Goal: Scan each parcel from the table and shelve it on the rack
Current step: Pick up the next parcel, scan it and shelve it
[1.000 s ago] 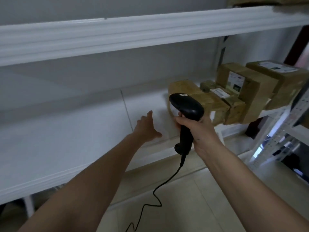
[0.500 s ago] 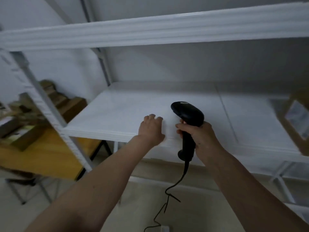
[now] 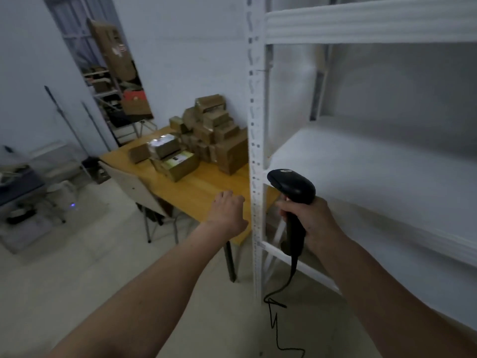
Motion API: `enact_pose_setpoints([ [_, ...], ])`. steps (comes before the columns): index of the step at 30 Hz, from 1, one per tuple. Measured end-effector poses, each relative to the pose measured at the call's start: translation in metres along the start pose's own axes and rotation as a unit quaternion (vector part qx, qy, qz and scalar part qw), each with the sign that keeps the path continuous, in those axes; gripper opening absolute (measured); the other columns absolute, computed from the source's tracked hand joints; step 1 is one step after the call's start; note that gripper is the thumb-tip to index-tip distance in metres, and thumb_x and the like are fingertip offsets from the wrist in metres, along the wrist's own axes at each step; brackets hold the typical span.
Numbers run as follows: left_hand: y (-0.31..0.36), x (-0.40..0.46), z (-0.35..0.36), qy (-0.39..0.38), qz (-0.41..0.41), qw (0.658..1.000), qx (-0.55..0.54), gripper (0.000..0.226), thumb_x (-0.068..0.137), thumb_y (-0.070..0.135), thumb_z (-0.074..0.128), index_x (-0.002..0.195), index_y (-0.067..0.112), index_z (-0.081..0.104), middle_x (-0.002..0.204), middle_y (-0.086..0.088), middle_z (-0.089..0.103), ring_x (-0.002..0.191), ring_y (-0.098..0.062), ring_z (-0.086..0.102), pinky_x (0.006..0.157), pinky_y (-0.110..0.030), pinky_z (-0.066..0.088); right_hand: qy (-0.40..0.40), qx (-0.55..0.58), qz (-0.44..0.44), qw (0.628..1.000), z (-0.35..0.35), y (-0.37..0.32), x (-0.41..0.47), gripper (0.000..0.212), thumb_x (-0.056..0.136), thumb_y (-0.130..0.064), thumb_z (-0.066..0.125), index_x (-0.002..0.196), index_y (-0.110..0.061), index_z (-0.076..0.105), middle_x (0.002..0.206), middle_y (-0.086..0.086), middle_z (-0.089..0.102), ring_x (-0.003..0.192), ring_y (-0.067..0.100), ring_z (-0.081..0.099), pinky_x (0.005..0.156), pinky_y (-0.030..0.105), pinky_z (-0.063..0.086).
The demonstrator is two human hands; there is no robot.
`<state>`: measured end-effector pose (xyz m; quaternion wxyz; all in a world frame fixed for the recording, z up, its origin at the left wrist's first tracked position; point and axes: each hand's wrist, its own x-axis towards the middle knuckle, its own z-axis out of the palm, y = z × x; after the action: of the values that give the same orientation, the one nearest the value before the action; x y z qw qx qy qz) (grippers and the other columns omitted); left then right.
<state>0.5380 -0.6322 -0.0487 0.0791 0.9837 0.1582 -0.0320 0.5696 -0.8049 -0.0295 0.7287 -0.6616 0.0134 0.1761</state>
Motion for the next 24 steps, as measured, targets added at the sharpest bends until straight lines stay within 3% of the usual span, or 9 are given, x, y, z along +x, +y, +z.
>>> enact_pose_setpoints([
  [6,-0.097,-0.002,-0.011,-0.004,-0.062,0.998,0.005,0.059,0.088,0.035,0.065,0.14,0.017,0.043,0.148,-0.012,0.032,0.136,-0.031,0.028,0.107,-0.039,0.034,-0.045,-0.008,0.013,0.999,0.092,0.01,0.021,0.011,0.074,0.003,0.073,0.079,-0.006,0.068,0.082,0.016,0.065,0.083,0.029,0.062,0.088,0.046,0.051],
  [15,-0.176,0.028,-0.012,-0.014,-0.11,0.994,0.006,0.063,0.088,0.04,0.065,0.142,0.019,0.041,0.149,-0.012,0.031,0.137,-0.032,0.028,0.109,-0.039,0.034,-0.104,0.001,0.023,0.994,0.179,0.021,0.066,0.01,0.077,-0.002,0.074,0.08,-0.007,0.067,0.075,0.011,0.065,0.076,0.025,0.063,0.074,0.036,0.05],
  [24,-0.249,0.115,-0.017,-0.01,-0.127,0.992,0.014,0.06,0.087,0.041,0.065,0.14,0.02,0.045,0.148,-0.013,0.034,0.137,-0.032,0.029,0.11,-0.039,0.032,-0.118,0.008,0.049,0.992,0.264,0.027,0.153,0.01,0.076,-0.003,0.076,0.076,-0.009,0.067,0.071,0.007,0.067,0.072,0.023,0.065,0.075,0.036,0.052],
])
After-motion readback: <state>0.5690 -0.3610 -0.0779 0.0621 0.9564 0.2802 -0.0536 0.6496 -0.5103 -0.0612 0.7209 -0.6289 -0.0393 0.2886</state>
